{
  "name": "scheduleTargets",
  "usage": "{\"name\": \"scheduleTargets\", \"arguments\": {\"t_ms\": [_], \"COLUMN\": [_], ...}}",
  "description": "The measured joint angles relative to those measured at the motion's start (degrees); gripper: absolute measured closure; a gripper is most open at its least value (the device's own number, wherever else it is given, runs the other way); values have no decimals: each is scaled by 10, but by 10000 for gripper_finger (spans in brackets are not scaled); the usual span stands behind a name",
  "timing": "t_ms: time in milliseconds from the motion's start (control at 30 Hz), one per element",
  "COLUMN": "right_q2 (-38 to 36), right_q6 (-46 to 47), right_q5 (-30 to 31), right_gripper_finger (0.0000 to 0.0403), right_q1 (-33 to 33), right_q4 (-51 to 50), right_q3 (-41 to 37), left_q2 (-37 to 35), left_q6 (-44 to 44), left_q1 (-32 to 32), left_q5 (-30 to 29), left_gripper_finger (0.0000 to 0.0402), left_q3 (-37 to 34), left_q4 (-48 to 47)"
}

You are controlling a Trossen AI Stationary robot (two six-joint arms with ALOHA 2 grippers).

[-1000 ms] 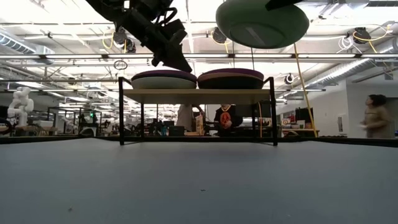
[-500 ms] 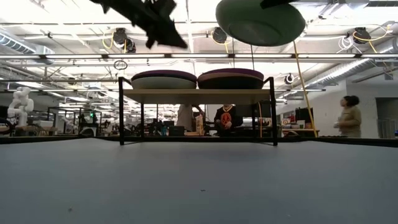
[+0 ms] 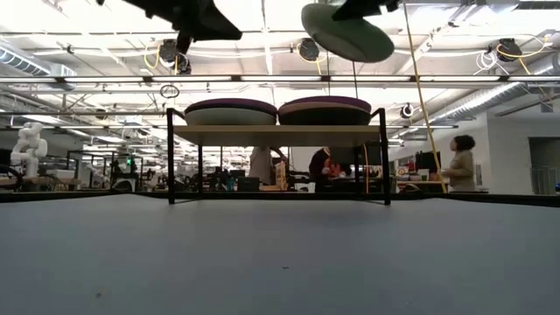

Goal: Place and stack plates onto a shelf
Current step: Stack the green plate on top of the purple plate on the shelf

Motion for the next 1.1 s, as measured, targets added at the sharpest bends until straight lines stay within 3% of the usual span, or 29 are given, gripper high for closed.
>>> {"name": "scheduleTargets", "arguments": {"t_ms": [133,400,800,1100], "right_q2": [16,74,120,156], "right_q6": [-6,-14,69,71], "right_q5": [-35,-83,-103,-98], "right_gripper_finger": [403,403,403,403], "right_q1": [-41,-112,-161,-176], "right_q4": [45,160,147,128], "right_q3": [0,0,0,0], "left_q2": [-17,-44,-52,-52], "left_q6": [8,-15,-34,-64], "left_q1": [-1,3,-15,-39], "left_q5": [-9,8,23,23], "left_gripper_finger": [399,399,398,398], "left_q3": [-51,-51,-51,-51], "left_q4": [53,39,-55,-88]}}
